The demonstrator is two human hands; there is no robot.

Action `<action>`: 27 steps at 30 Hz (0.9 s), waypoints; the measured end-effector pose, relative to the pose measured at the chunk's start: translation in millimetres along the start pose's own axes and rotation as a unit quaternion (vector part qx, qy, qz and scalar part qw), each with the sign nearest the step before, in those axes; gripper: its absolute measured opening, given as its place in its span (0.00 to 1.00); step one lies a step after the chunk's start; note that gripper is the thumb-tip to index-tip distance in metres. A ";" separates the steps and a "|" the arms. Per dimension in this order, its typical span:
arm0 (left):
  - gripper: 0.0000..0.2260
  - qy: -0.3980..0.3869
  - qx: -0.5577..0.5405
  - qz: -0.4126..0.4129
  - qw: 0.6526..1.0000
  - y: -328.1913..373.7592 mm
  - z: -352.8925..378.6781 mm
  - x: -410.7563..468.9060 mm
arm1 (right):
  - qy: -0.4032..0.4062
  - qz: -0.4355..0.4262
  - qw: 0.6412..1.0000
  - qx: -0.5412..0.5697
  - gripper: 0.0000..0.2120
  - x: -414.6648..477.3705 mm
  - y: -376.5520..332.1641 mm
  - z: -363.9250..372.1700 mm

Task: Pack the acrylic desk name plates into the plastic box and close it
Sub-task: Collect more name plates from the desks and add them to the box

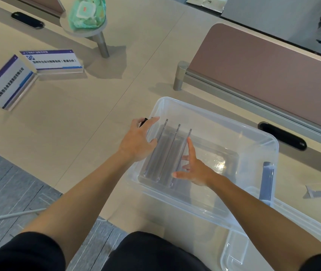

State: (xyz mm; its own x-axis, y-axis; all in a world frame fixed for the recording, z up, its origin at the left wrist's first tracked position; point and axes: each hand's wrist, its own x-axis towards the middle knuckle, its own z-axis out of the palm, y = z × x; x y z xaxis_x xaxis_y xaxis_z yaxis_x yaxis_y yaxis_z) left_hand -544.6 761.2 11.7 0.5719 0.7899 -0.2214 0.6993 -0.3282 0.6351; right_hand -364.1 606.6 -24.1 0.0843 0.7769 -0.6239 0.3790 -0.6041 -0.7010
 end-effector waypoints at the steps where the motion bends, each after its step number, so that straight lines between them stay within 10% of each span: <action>1: 0.29 -0.002 0.000 0.000 1.000 0.3 -0.4 -0.3 | 0.001 0.001 1.000 0.000 0.61 -0.1 -0.9 -0.1; 7: 0.29 0.057 0.217 0.027 0.974 12.6 0.7 -3.4 | 0.027 0.026 0.997 -0.070 0.56 -20.3 -15.9 -12.7; 12: 0.20 0.105 0.212 0.111 0.965 35.4 8.7 -13.4 | 0.126 0.063 0.975 -0.173 0.26 -77.8 -24.1 -58.9; 27: 0.10 -0.092 0.158 0.268 0.946 190.5 98.8 -80.8 | 0.310 0.162 0.916 -0.197 0.14 -303.5 72.5 -94.8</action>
State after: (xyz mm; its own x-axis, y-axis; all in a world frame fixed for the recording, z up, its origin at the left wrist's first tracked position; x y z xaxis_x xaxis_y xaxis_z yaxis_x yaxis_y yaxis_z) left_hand -415.2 583.7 77.5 0.9250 0.3726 -0.0745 0.3651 -0.8171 0.4462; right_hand -274.9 343.8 147.2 0.7117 0.5937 -0.3754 0.5350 -0.8045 -0.2580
